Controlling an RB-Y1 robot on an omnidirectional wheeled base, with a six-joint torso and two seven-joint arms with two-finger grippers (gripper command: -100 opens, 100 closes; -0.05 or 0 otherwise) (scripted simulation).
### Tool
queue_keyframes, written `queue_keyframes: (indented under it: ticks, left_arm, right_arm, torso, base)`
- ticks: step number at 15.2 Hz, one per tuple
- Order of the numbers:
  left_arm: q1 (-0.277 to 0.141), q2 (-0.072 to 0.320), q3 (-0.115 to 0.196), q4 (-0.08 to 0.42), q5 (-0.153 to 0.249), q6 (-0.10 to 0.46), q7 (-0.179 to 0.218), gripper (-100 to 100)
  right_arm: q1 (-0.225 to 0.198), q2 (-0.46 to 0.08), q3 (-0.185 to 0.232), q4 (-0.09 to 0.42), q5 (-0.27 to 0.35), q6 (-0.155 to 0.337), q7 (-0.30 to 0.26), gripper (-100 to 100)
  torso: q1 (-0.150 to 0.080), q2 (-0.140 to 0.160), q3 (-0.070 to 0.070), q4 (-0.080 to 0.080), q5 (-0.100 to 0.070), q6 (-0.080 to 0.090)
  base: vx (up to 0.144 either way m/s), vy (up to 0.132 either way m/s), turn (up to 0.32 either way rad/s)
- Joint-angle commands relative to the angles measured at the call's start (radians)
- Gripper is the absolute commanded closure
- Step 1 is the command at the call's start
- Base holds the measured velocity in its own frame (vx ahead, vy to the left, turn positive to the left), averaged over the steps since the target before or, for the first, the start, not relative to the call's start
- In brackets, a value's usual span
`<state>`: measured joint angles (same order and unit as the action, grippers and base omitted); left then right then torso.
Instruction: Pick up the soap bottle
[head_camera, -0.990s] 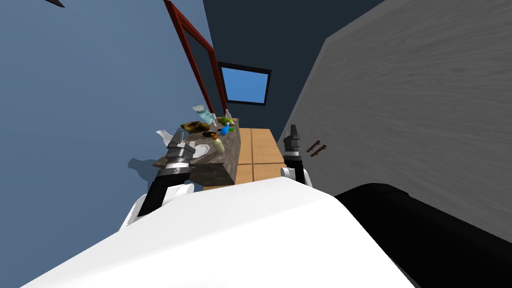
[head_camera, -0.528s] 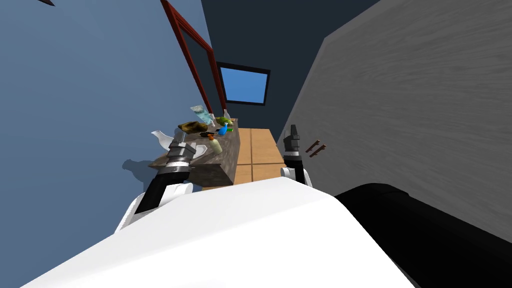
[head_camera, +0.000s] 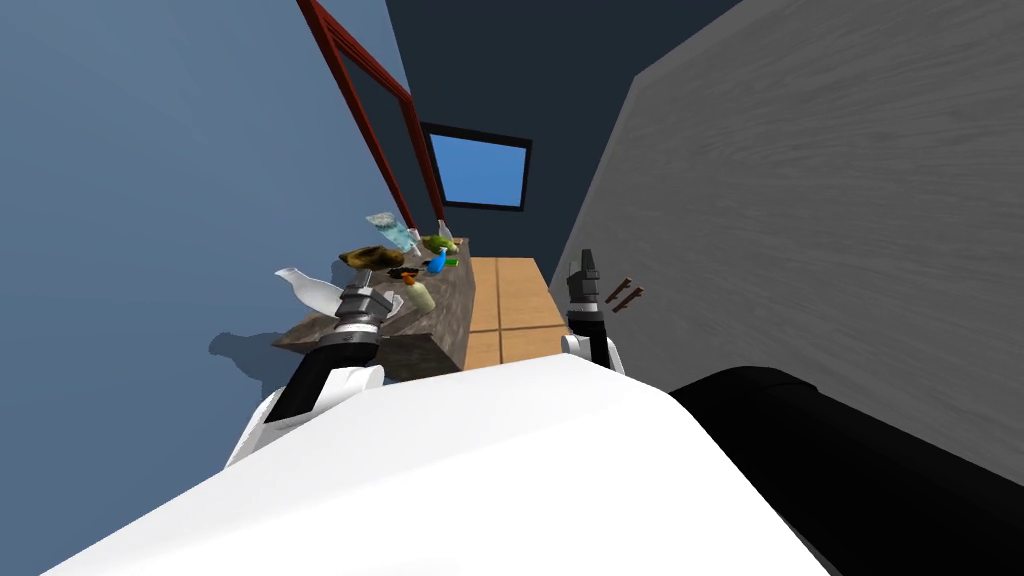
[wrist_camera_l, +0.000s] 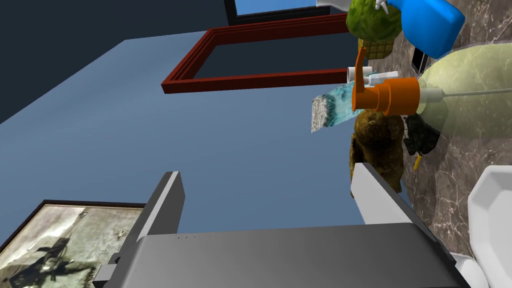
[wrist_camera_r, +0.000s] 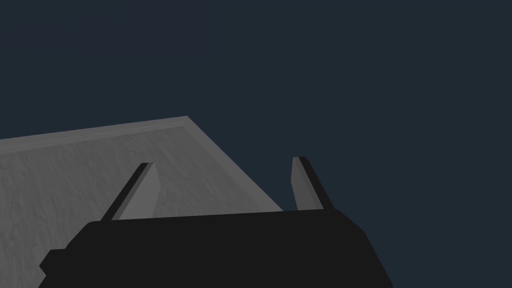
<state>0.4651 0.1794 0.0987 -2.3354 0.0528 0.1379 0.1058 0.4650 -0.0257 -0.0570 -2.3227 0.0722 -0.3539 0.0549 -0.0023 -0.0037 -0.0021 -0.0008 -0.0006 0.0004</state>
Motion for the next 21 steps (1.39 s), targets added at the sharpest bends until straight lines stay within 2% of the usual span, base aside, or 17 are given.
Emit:
queue_keyframes:
  ticks: [1, 6, 11, 12, 14, 15, 16, 20, 21]
  left_arm:
    - [0.007, -0.012, 0.006, -0.006, 0.009, 0.034, 0.008, -100]
    - [0.036, -0.052, 0.035, -0.007, 0.037, 0.100, 0.022, -100]
    - [0.074, -0.101, 0.071, -0.004, 0.060, 0.138, 0.029, -100]
    - [0.064, -0.082, 0.066, -0.002, 0.059, 0.130, 0.030, -100]
    - [0.076, -0.085, 0.074, -0.043, 0.061, 0.152, 0.033, -100]
    - [0.074, -0.086, 0.070, -0.028, 0.059, 0.143, 0.031, -100]
    - [0.075, -0.087, 0.070, -0.032, 0.059, 0.145, 0.031, 100]
    - [0.075, -0.087, 0.070, -0.031, 0.059, 0.146, 0.031, 100]
    - [0.066, -0.085, 0.068, -0.003, 0.060, 0.133, 0.030, 100]
  right_arm:
    - [0.000, 0.000, 0.000, 0.000, 0.000, 0.000, 0.000, 0]
    - [0.000, 0.000, 0.000, 0.000, 0.000, 0.000, 0.000, 0]
    - [0.000, 0.000, 0.000, 0.000, 0.000, 0.000, 0.000, 0]
    - [0.000, 0.000, 0.000, 0.000, 0.000, 0.000, 0.000, 0]
    - [0.000, 0.000, 0.000, 0.000, 0.000, 0.000, 0.000, 0]
    - [0.000, 0.000, 0.000, 0.000, 0.000, 0.000, 0.000, 0]
    - [0.000, 0.000, 0.000, 0.000, 0.000, 0.000, 0.000, 0]
    - [0.000, 0.000, 0.000, 0.000, 0.000, 0.000, 0.000, 0]
    - [0.000, 0.000, 0.000, 0.000, 0.000, 0.000, 0.000, 0]
  torso:
    - [0.000, 0.000, 0.000, 0.000, 0.000, 0.000]
    - [0.003, -0.003, -0.002, -0.001, 0.001, 0.000]
    - [0.007, -0.005, -0.003, -0.001, 0.002, 0.000]
    - [0.008, -0.004, -0.002, -0.001, 0.002, 0.000]
    - [0.005, -0.002, -0.001, 0.000, 0.001, -0.001]
    - [0.004, -0.004, -0.002, -0.001, 0.001, -0.001]
    - [0.003, -0.003, -0.002, -0.001, 0.001, -0.001]
    - [0.001, 0.002, 0.001, 0.001, 0.000, 0.000]
    - [0.001, 0.003, 0.002, 0.001, 0.000, 0.000]
  base:
    - [0.060, -0.012, -0.142]
    - [0.089, 0.012, -0.250]
    - [0.111, 0.068, -0.322]
    - [0.040, 0.065, -0.078]
    - [0.094, 0.030, -0.014]
    - [0.077, 0.023, -0.005]
    - [0.026, 0.009, -0.001]
    - [0.006, 0.002, 0.000]
    - [-0.048, -0.015, 0.012]
